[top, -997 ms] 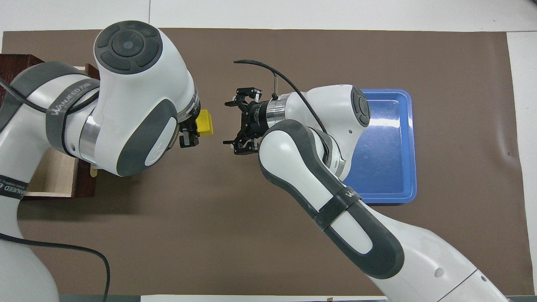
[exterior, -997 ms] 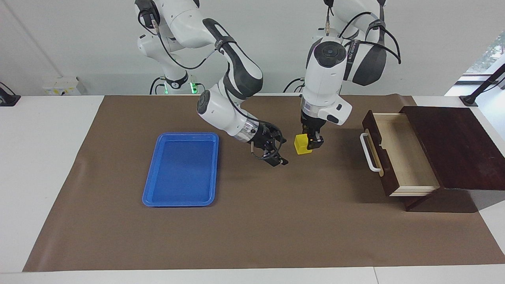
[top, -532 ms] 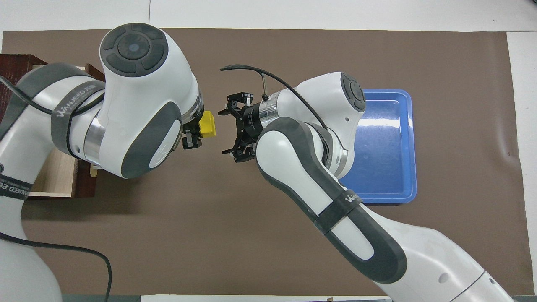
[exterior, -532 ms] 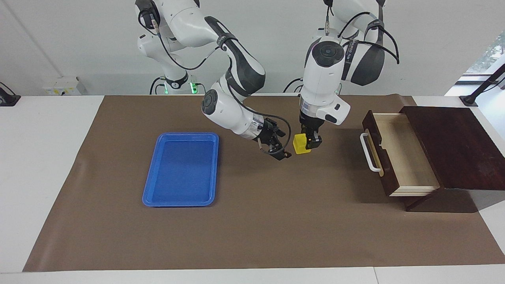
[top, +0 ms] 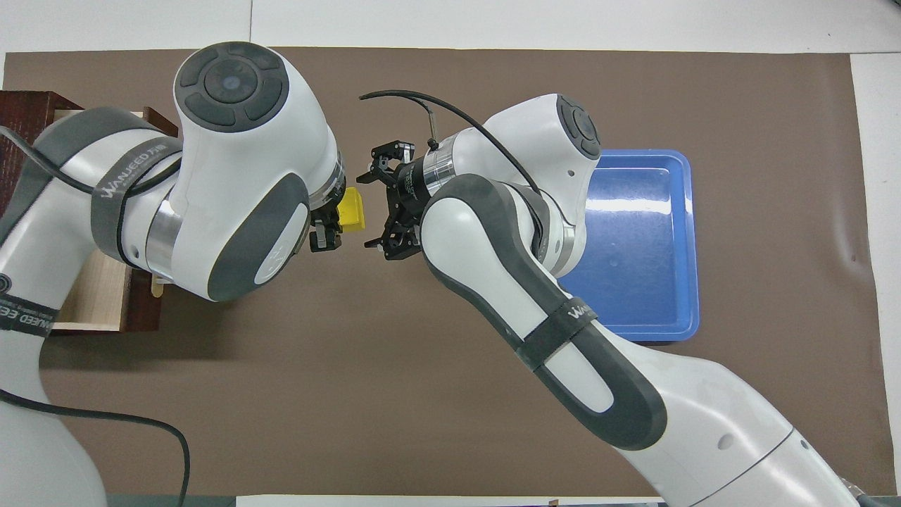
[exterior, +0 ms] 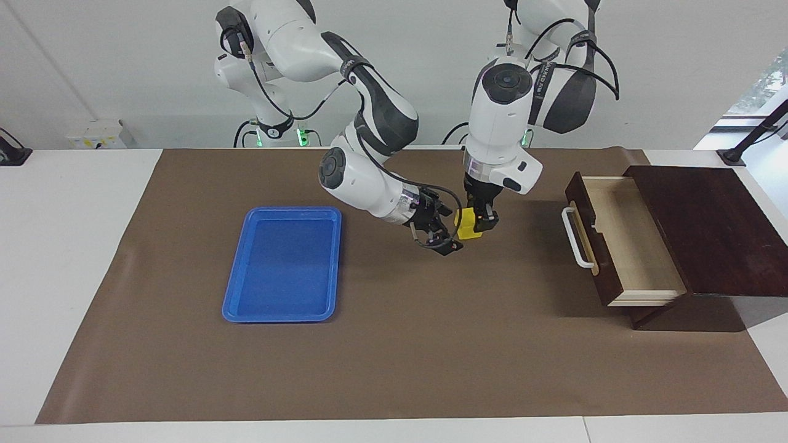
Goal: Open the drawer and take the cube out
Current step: 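Close the right gripper on the yellow cube held by the left gripper, then carry the cube over the tray while the left gripper withdraws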
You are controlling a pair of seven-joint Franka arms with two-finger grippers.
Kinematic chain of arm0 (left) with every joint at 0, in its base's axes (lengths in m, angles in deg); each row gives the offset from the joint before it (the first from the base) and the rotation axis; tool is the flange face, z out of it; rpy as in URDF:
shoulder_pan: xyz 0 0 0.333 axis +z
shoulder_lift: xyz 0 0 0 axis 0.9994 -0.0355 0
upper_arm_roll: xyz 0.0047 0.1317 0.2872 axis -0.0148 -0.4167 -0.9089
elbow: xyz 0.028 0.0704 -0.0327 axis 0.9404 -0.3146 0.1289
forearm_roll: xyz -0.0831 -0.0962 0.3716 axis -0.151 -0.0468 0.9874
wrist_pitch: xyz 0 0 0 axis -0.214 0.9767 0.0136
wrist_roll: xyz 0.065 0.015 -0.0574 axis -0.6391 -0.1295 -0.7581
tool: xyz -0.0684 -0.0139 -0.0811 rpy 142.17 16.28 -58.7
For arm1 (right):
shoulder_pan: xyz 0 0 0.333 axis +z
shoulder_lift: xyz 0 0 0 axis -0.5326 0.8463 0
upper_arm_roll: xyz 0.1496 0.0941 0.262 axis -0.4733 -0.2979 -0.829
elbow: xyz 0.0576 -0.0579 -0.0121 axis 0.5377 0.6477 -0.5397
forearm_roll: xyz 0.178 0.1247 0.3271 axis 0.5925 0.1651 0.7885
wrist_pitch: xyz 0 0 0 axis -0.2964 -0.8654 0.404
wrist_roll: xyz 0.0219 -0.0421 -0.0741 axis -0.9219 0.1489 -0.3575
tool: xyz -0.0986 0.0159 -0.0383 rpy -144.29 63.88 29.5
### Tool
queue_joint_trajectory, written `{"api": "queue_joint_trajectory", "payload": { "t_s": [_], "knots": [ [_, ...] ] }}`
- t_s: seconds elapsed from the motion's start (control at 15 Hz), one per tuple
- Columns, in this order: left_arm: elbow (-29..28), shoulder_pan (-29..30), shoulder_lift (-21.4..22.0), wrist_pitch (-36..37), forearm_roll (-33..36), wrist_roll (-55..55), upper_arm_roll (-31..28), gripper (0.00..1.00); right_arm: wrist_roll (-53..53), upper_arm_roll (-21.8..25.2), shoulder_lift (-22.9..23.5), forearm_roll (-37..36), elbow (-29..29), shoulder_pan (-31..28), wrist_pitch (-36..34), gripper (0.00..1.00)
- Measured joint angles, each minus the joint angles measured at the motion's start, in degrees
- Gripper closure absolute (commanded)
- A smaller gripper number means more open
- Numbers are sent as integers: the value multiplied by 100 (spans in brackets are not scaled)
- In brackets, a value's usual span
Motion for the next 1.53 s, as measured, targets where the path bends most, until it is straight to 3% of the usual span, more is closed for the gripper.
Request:
{"api": "queue_joint_trajectory", "payload": {
  "t_s": [1.0,1.06,1.13,1.26,1.53],
  "knots": [
    [-28,-30,-2,-1,-5,-3,0,100,0,-54,1,-182,-46,155,-47,0],
    [-30,-31,-2,-4,-5,-3,0,100,0,-54,1,-183,-46,155,-47,6],
    [-32,-32,-1,-7,-6,-3,0,100,0,-53,1,-183,-47,155,-46,21],
    [-41,-39,-3,-16,-7,-4,0,100,0,-45,2,-185,-53,150,-47,100],
    [-86,-56,-2,4,-44,-24,23,100,31,21,13,-249,-110,142,-11,100]
  ]
}}
